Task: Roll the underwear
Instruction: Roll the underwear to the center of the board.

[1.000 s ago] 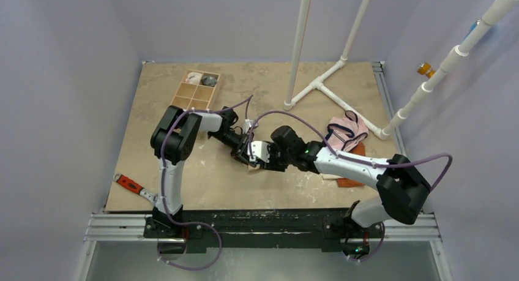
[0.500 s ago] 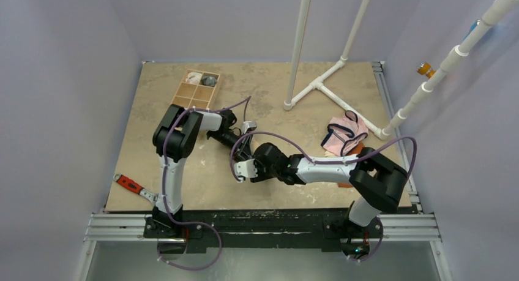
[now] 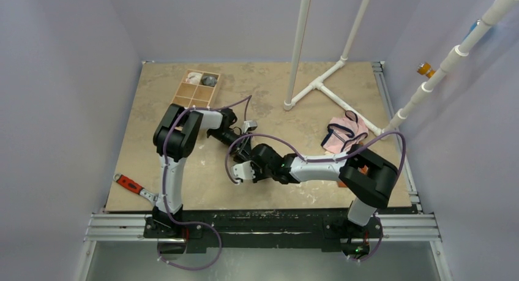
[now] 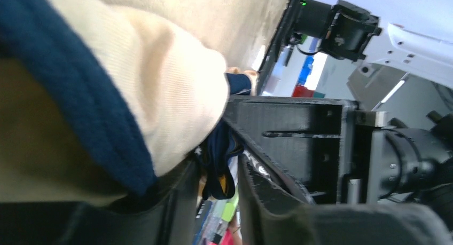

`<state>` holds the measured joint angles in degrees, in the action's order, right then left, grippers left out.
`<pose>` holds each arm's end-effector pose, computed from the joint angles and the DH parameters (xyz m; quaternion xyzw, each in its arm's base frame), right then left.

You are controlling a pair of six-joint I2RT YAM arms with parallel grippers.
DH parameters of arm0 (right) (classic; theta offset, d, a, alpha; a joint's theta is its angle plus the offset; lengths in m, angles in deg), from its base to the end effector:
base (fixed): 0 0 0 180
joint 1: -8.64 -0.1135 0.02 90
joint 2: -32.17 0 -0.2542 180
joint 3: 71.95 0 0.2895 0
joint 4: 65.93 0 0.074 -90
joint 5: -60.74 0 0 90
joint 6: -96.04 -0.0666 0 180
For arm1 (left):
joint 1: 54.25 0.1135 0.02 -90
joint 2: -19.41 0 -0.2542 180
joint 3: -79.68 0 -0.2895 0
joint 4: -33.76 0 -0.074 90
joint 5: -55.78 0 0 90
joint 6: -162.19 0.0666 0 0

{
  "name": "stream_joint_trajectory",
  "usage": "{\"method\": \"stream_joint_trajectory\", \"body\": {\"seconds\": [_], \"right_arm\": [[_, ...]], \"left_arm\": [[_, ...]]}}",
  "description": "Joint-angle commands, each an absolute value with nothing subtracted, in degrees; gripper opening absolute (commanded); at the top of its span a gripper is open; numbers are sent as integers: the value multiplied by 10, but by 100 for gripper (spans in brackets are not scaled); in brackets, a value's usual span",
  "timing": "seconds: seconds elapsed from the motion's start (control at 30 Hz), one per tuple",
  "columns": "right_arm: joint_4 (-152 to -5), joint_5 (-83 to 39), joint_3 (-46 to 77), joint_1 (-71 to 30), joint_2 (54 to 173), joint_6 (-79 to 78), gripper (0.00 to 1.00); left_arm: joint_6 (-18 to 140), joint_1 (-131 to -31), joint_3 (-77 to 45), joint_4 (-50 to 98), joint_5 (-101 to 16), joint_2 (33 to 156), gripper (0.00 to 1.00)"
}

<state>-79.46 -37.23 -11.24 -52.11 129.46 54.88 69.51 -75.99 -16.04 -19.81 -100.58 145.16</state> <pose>0.1910 0.3222 0.0857 -0.7526 0.5600 -0.0297 0.3452 0.3272 -0.1962 0.0278 -0.1147 -0.8286 0.5266 0.1516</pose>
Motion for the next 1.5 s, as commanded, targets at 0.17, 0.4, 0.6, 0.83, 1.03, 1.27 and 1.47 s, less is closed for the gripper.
{"method": "stream_joint_trajectory", "body": {"seconds": [0.17, 0.4, 0.6, 0.83, 1.03, 1.27, 1.47], "right_arm": [[-973, -310, -62, -542, 1272, 491, 0], [-1034, -281, -23, -550, 1281, 464, 0], [-1071, -275, 20, -551, 1307, 474, 0], [-1126, -228, 82, -550, 1363, 497, 0], [-1177, -200, 125, -538, 1420, 508, 0], [-1208, -130, 154, -495, 1457, 503, 0], [-1220, -98, 159, -480, 1466, 496, 0]], "left_arm": [[737, -752, -111, -262, -937, 1416, 53], [727, -762, -63, -289, -912, 1447, 63], [728, -789, -49, -298, -907, 1462, 65], [786, -789, -23, -359, -844, 1437, 66], [845, -783, -1, -423, -787, 1408, 77], [887, -779, -23, -446, -721, 1351, 93], [905, -760, -45, -450, -656, 1309, 96]]}}
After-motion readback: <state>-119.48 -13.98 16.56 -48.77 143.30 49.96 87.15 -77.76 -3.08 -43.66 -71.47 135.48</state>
